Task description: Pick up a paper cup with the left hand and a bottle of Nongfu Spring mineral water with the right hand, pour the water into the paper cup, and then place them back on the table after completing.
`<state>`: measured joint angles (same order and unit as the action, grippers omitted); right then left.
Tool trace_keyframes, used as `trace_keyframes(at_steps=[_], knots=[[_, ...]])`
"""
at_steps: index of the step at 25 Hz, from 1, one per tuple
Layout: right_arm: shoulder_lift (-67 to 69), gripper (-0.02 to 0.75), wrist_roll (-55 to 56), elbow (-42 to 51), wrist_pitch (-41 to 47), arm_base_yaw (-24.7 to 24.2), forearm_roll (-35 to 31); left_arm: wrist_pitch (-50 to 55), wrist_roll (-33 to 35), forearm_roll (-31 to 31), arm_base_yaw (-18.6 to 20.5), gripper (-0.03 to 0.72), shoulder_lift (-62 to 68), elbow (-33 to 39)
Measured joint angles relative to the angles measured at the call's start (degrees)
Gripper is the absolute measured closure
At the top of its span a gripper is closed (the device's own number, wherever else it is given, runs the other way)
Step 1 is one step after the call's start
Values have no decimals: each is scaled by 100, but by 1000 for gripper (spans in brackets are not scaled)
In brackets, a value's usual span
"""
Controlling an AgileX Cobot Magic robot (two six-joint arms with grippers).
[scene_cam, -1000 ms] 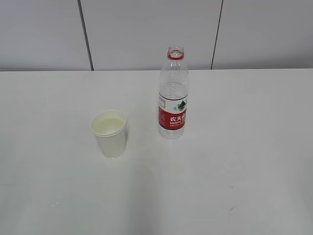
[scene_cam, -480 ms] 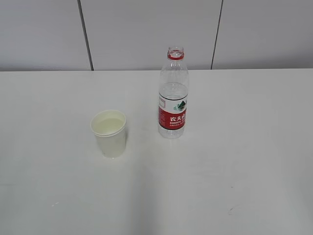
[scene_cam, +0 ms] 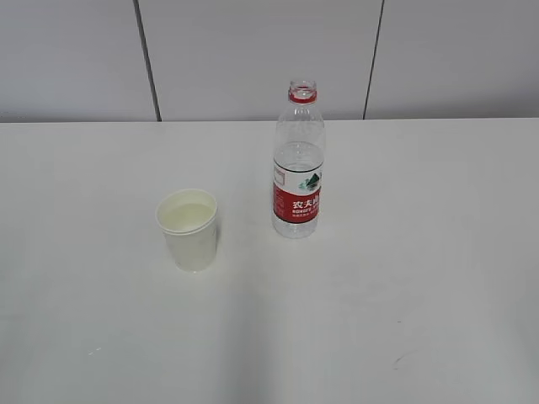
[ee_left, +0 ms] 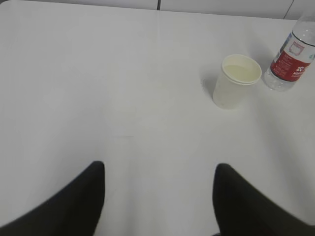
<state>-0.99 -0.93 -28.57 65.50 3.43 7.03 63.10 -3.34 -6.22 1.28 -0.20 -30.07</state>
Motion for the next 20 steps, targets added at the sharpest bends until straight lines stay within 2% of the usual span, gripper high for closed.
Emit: trace_keyframes(at_steps=[20], knots=[[0,150,9,0,0,0,0,-6,0,0,0,263,0,0]])
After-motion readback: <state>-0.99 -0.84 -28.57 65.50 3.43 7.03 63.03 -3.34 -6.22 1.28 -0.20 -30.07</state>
